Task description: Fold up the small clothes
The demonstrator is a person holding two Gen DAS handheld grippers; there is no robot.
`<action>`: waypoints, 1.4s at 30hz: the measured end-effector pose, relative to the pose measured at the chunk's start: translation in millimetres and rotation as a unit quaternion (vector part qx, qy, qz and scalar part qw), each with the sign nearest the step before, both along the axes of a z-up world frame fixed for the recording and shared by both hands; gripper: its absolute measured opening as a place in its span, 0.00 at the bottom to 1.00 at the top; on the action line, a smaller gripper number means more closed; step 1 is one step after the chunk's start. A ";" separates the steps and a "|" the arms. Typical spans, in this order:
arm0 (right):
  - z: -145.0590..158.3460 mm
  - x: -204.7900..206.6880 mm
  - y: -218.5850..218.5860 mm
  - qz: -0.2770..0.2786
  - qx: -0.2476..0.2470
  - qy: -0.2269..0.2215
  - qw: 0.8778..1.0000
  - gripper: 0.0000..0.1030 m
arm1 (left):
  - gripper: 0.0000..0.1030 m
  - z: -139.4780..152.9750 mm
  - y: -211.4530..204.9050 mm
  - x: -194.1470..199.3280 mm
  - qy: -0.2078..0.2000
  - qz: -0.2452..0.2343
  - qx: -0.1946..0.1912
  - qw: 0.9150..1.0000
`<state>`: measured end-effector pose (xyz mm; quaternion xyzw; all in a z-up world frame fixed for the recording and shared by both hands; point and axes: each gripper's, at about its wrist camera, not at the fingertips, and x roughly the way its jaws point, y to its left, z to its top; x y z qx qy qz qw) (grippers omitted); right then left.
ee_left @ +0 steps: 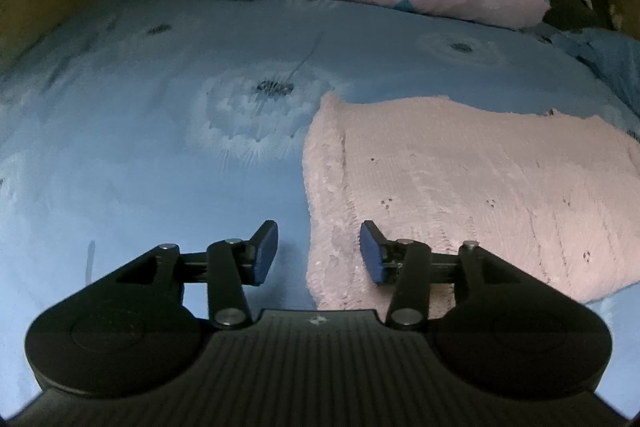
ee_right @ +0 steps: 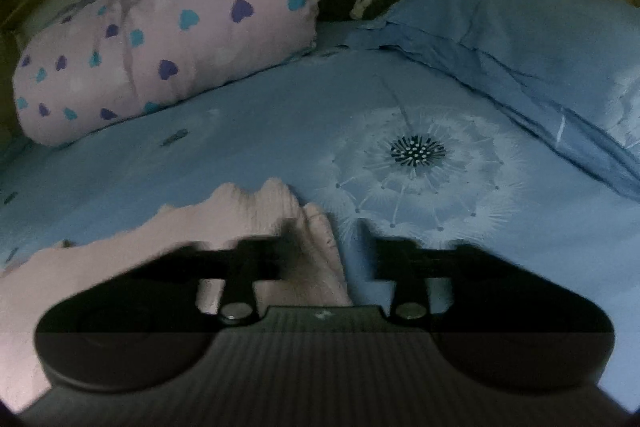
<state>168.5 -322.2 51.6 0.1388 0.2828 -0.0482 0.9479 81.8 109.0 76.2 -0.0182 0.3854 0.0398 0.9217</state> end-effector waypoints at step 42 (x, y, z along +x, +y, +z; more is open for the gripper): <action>-40.5 -54.2 11.6 -0.013 0.250 0.005 0.968 0.83 | 0.57 10.0 17.0 -8.6 0.023 0.035 -0.055 0.998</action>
